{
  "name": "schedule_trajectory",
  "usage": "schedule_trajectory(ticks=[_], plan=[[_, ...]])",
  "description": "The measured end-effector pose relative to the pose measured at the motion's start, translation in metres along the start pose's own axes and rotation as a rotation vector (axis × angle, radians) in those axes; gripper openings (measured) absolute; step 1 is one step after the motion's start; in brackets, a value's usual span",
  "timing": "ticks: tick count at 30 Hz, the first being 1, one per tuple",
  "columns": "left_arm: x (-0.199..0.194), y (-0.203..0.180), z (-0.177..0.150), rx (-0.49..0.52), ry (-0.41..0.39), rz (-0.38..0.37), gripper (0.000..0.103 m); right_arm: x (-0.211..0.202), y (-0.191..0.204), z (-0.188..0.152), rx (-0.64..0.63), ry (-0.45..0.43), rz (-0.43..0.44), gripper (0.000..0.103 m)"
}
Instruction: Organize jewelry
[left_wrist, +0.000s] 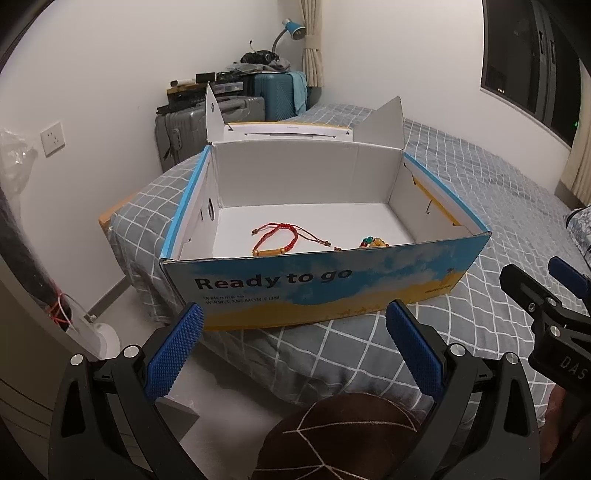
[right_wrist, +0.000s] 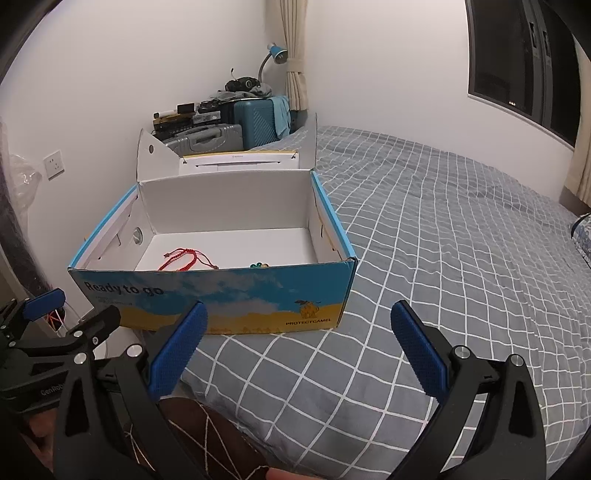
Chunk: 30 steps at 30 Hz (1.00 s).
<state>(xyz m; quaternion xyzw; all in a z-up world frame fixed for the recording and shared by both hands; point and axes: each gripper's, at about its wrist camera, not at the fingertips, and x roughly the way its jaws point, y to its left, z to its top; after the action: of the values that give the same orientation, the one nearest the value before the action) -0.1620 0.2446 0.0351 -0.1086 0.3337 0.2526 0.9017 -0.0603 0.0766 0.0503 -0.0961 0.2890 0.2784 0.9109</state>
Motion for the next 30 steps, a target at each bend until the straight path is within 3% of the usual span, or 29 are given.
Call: schedule_trajectory(ticks=[30], plan=[[0.004,-0.016,0.001,0.042,-0.001,0.024,0.097,0.006,-0.001,-0.005,0.000,0.018,0.001,0.095]])
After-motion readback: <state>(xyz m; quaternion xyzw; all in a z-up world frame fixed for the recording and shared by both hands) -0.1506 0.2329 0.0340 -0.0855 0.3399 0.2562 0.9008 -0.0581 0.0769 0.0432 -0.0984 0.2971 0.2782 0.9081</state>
